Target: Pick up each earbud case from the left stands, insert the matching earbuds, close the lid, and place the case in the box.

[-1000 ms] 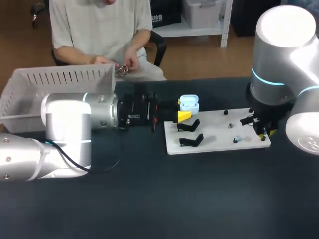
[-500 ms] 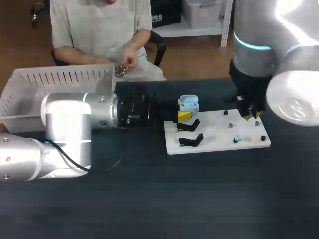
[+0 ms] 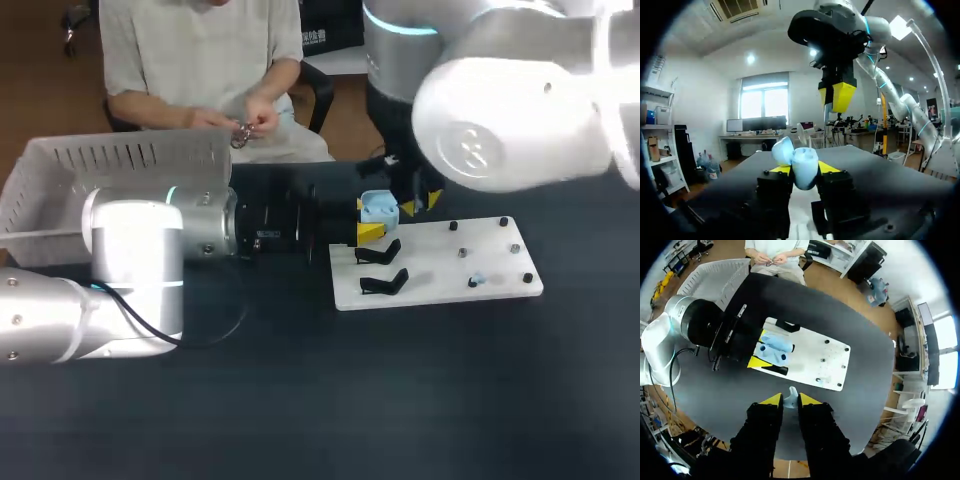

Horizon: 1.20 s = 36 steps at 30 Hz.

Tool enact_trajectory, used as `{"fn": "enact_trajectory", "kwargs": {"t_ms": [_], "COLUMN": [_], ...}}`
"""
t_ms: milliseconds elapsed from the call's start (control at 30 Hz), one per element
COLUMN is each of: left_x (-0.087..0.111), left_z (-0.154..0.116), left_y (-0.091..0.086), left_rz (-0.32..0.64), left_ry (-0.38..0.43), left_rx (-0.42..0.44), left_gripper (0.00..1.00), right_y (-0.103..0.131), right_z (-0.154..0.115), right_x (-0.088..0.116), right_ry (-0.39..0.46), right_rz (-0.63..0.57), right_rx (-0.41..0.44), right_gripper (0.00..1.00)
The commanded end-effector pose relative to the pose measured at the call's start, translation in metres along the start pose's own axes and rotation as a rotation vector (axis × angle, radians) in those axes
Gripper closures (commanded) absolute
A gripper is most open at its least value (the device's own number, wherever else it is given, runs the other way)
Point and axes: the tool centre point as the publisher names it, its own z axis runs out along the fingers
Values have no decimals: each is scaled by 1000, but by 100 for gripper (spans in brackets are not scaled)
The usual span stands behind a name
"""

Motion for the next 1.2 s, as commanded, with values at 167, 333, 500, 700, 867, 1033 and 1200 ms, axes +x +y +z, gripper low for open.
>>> {"fn": "enact_trajectory", "kwargs": {"t_ms": [167,333,500,700,867,1033,1200], "left_x": [1,1,1,1,1,1,1], "left_z": [0,0,0,0,0,0,0], "left_y": [1,1,1,1,1,1,1], "left_rz": [0,0,0,0,0,0,0], "left_ry": [-2,-2,-2,-2,-2,-2,-2], "left_rx": [1,1,1,1,1,1,1], "left_gripper": [100,100,100,100,100,100,100], "right_y": [8,8,8,1,-4,-5,-5], "right_z": [6,6,6,7,13,15,14], "right_x": [-12,-12,-12,-21,-27,-29,-29], "right_ry": [102,102,102,98,84,61,55], "right_rz": [4,4,4,261,491,571,583], "right_rx": [1,1,1,-34,-114,-108,-85], "right_gripper": [100,100,100,100,100,100,100]}}
